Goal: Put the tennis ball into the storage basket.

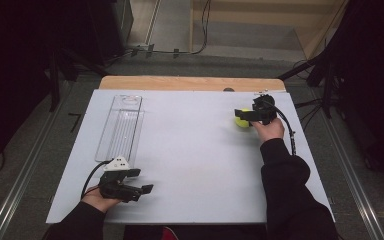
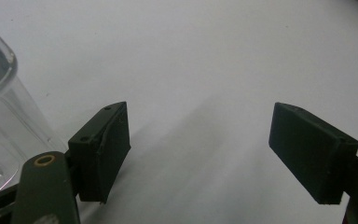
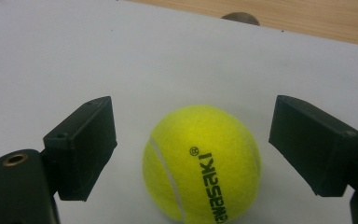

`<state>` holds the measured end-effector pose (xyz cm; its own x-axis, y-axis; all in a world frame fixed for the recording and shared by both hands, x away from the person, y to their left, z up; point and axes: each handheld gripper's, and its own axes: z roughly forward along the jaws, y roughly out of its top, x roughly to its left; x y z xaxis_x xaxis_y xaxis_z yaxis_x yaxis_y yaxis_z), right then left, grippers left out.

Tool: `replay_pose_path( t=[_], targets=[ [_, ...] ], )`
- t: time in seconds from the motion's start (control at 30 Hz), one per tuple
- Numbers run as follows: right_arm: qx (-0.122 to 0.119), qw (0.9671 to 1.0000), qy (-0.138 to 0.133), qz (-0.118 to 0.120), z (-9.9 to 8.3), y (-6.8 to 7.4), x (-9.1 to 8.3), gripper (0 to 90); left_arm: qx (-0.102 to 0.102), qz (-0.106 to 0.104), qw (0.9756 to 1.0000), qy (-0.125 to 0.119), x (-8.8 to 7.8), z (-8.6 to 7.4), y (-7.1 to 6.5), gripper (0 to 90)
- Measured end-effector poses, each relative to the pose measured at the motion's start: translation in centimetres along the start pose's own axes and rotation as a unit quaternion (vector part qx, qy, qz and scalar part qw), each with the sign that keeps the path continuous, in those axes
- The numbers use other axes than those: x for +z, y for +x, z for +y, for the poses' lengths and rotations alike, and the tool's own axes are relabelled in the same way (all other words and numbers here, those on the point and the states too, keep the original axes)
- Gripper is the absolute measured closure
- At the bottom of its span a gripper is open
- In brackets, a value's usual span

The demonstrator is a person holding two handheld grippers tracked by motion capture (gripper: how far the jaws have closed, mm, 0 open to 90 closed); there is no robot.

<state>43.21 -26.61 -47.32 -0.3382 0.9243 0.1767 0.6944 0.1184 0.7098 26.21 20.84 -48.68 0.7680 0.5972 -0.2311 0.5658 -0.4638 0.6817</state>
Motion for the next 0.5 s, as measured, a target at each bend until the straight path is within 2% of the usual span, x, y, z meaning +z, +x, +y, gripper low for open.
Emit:
replay_pose_path(
  t=[0.3, 0.4, 0.5],
  targets=[
    [0.0, 1.0, 0.001, -0.007, -0.6, -0.2, 0.5, 12.8, 0.002, 0.0, 1.0, -0.001, 0.0, 0.0, 0.0, 21.2],
    [0.009, 1.0, 0.003, 0.0, -0.9, -0.3, 0.8, 12.8, 0.002, 0.0, 1.0, -0.001, 0.0, 0.0, -0.1, 21.2],
    [0.006, 0.9999, 0.01, -0.003, -1.2, -0.3, 1.2, 12.7, 0.001, 0.0, 1.0, -0.001, 0.0, 0.0, -0.1, 21.2]
  ],
)
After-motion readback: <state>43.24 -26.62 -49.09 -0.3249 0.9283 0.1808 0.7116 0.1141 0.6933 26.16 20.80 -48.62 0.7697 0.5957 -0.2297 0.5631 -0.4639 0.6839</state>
